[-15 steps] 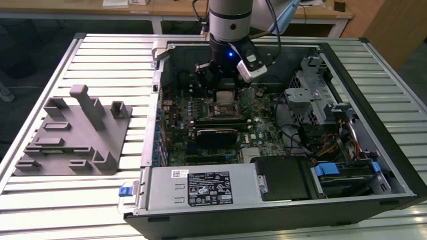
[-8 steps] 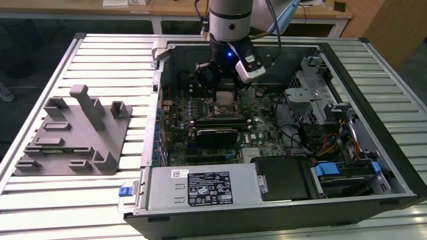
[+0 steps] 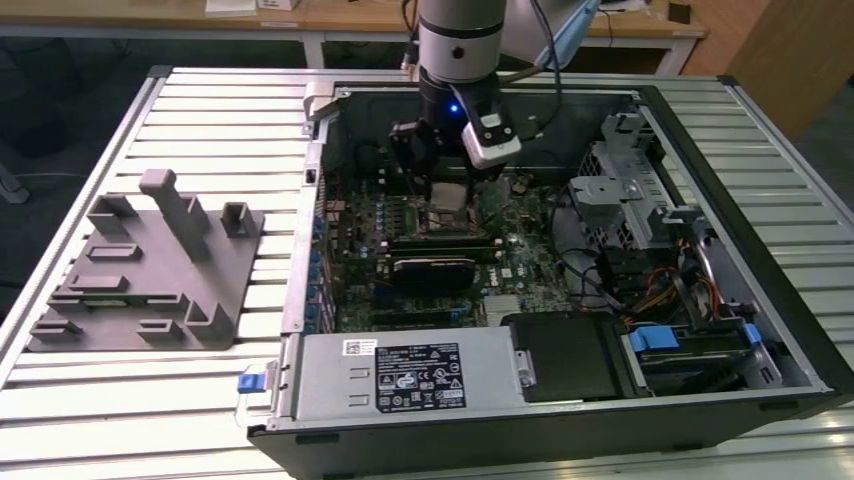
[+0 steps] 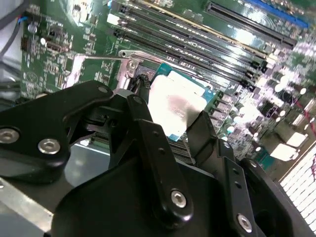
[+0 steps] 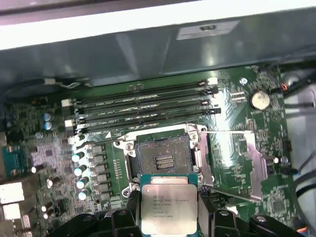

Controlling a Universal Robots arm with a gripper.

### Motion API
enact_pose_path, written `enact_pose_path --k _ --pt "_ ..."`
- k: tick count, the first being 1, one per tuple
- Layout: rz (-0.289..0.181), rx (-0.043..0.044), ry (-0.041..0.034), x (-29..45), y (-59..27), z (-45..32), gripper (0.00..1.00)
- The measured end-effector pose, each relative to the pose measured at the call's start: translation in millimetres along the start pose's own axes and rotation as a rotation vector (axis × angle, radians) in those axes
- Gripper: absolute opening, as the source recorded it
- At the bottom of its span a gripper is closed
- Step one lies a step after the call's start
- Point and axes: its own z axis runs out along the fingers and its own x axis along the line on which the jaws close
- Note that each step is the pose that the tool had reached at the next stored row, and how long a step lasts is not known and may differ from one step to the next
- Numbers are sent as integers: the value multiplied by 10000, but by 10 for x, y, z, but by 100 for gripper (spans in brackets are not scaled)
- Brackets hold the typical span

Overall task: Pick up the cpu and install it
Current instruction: 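Place the cpu into insertion slot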

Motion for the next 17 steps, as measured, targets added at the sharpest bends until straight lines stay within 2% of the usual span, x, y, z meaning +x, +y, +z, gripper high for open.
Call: enact_pose_path --k 17 --pt "2952 119 82 0 0 2 54"
